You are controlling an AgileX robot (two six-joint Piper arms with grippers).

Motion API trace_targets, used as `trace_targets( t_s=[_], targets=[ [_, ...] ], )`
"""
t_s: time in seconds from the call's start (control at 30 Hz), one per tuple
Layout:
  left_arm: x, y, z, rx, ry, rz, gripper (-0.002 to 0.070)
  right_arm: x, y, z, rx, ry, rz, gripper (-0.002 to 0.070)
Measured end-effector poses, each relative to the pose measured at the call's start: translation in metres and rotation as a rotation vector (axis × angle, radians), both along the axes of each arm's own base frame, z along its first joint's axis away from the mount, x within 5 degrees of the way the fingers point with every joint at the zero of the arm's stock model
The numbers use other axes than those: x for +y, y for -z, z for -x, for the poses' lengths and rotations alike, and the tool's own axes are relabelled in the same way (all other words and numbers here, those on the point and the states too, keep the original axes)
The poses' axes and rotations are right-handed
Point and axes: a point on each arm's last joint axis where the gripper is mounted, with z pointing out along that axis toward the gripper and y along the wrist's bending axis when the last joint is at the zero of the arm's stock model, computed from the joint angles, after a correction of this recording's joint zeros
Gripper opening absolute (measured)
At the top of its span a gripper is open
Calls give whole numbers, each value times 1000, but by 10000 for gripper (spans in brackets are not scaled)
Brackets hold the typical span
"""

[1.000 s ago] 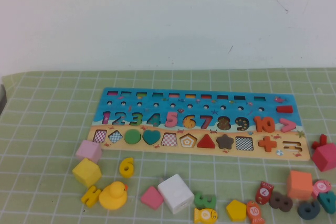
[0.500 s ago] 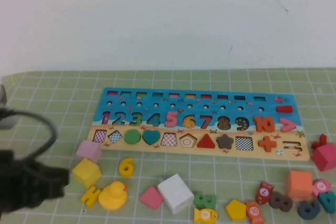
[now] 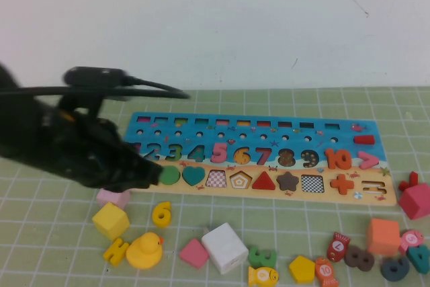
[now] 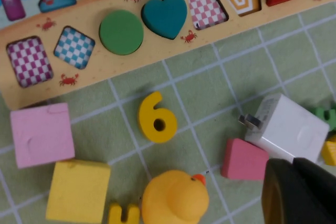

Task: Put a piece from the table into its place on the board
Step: Pick up the "number 6"

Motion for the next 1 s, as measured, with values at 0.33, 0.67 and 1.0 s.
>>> trace_targets(
  t_s=[0.33, 0.67, 1.0],
  targets=[
    [-49, 38, -32, 96, 60, -216, 83, 0, 0, 0, 0, 0, 0, -3],
    [-48, 77, -51, 182, 21, -351, 476, 0, 0, 0, 0, 0, 0, -3],
    [-51, 104, -64, 193, -5, -375, 494, 0, 0, 0, 0, 0, 0, -3]
  ],
)
